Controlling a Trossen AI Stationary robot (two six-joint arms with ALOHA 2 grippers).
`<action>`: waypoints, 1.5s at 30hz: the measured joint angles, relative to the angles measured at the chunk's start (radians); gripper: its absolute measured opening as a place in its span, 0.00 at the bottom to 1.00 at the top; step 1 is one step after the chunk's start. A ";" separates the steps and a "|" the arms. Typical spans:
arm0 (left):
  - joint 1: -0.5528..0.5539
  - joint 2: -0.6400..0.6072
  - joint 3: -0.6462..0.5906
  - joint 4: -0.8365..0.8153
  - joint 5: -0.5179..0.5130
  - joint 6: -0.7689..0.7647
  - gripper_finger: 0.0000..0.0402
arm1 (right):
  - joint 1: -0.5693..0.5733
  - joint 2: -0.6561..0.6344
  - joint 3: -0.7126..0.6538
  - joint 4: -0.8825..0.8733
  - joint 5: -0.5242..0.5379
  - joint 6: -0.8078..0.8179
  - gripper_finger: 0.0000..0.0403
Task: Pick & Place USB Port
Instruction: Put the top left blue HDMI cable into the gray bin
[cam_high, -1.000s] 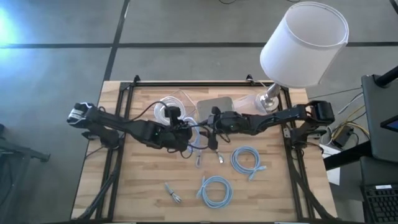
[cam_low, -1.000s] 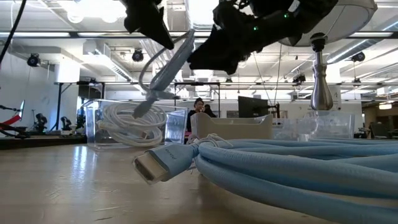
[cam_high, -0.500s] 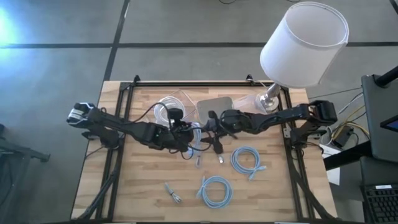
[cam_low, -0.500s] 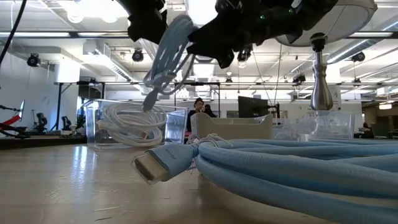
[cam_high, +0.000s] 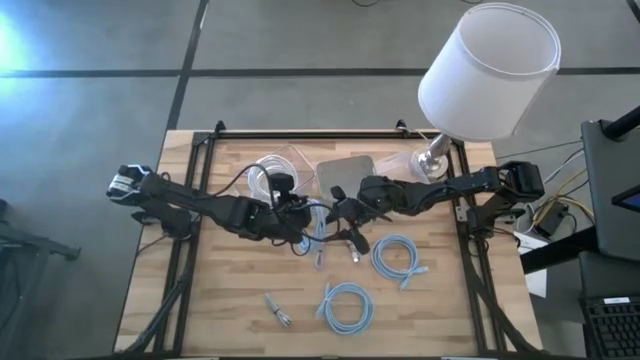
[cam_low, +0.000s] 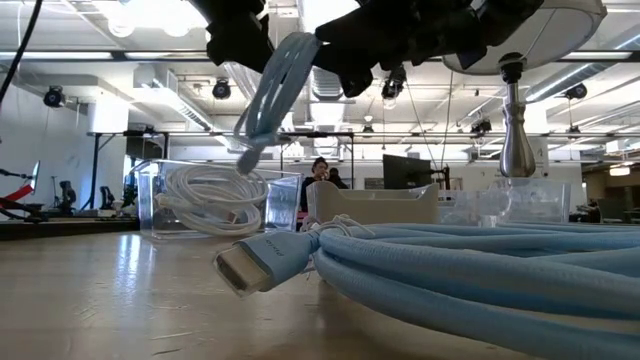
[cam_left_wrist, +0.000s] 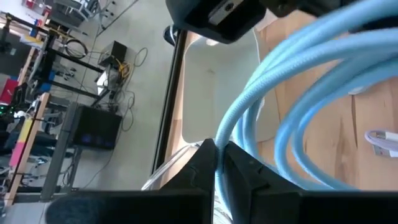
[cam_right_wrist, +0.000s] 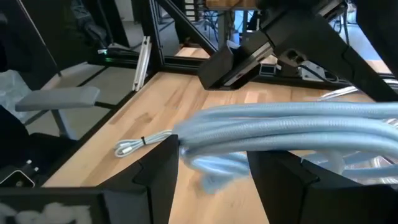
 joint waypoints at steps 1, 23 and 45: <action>0.000 0.000 0.000 0.004 0.000 0.000 0.05 | 0.000 0.000 0.000 0.000 0.000 0.000 0.46; 0.009 0.000 -0.045 0.180 0.069 0.079 0.05 | 0.002 0.001 0.000 0.048 0.000 0.150 0.19; 0.011 0.002 -0.046 0.225 -0.138 0.233 0.42 | -0.015 -0.204 0.003 -0.287 0.362 0.101 0.03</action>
